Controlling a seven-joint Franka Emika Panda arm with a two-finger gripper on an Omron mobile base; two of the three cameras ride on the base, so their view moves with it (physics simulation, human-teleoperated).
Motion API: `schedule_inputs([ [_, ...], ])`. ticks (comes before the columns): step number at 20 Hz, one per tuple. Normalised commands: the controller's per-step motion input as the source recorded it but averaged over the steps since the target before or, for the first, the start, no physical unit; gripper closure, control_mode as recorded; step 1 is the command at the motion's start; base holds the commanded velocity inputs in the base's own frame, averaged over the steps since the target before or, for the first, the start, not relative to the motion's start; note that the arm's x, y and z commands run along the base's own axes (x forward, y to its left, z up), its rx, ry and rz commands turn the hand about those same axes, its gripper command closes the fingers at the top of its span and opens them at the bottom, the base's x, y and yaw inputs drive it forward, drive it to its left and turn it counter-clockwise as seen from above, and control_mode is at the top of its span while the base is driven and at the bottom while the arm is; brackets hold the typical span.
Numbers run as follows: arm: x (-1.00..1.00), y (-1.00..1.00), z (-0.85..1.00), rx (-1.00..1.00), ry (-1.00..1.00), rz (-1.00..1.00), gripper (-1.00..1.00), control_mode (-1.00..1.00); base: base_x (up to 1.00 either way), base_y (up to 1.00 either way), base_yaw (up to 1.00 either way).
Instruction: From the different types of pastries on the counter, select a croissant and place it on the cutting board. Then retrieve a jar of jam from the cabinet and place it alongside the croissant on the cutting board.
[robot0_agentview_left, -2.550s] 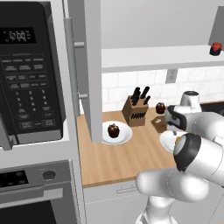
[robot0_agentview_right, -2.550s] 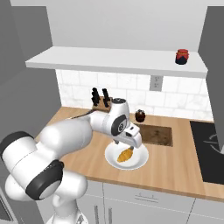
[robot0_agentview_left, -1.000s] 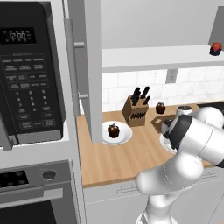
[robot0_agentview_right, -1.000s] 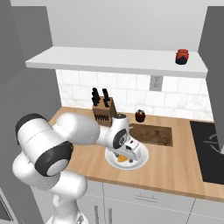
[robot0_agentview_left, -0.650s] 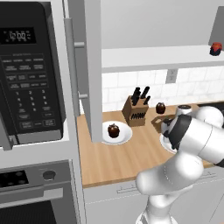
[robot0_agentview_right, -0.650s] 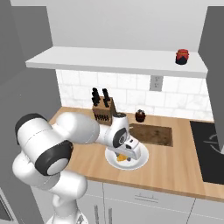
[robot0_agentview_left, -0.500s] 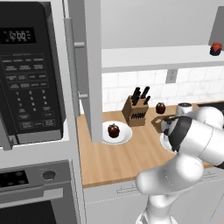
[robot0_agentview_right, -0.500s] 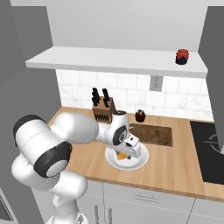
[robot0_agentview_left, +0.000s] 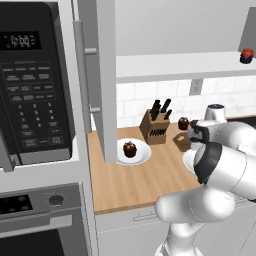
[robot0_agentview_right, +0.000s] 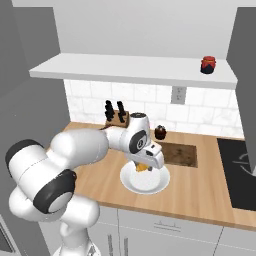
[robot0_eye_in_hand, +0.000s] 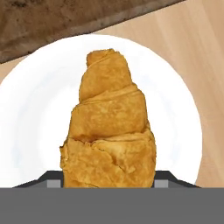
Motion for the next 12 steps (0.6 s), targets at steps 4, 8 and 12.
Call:
schedule_inputs([
  [4,0.28,-0.13,0.45,0.02,0.06,0.0,1.0,-1.0,0.0,0.0,0.0],
  [8,0.2,0.0,0.0,0.0,0.03,-0.01,1.0,-1.0,0.0,0.0,0.0],
  [12,0.77,0.0,0.01,0.0,0.13,0.0,1.0,-1.0,0.0,0.0,0.0],
])
